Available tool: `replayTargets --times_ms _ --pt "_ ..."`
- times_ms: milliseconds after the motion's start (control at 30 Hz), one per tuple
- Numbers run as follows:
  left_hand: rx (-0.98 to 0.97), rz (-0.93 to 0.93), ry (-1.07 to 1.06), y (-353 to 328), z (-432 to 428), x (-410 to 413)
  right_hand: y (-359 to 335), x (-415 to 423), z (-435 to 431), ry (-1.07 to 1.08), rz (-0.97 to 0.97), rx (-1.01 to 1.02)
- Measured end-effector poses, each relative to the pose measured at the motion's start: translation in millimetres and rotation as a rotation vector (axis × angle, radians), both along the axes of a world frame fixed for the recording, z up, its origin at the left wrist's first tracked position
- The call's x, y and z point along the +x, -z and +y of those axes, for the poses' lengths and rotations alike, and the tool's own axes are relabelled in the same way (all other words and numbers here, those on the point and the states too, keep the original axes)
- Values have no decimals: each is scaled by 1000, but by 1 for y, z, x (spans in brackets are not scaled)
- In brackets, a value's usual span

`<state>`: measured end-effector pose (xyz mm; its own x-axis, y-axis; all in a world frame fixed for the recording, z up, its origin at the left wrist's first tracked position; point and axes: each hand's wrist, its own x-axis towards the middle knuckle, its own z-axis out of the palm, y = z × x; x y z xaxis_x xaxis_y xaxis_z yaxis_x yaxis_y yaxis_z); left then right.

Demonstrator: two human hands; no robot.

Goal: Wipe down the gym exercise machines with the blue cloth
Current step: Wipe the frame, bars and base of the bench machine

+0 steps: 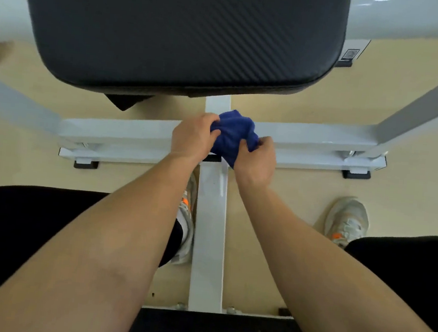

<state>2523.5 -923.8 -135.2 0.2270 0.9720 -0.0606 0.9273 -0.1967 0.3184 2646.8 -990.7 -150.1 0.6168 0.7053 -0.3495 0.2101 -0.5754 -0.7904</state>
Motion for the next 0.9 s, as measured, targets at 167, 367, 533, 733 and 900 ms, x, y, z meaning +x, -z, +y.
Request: replayTargets --times_ms 167,367,533,733,900 --pt "58 -96 -268 -5 -38 -8 -40 9 9 -330 -278 128" --pt "10 -350 -605 -14 -90 -25 -66 2 26 -699 -301 82" --pt "111 -545 -808 3 -87 -23 -67 -23 67 -890 -522 113" --pt "-121 -630 -955 28 -64 1 -56 -32 114 -1216 -737 -12" --pt "-167 -687 -1025 42 -62 23 -18 -18 87 -1257 -864 -36"
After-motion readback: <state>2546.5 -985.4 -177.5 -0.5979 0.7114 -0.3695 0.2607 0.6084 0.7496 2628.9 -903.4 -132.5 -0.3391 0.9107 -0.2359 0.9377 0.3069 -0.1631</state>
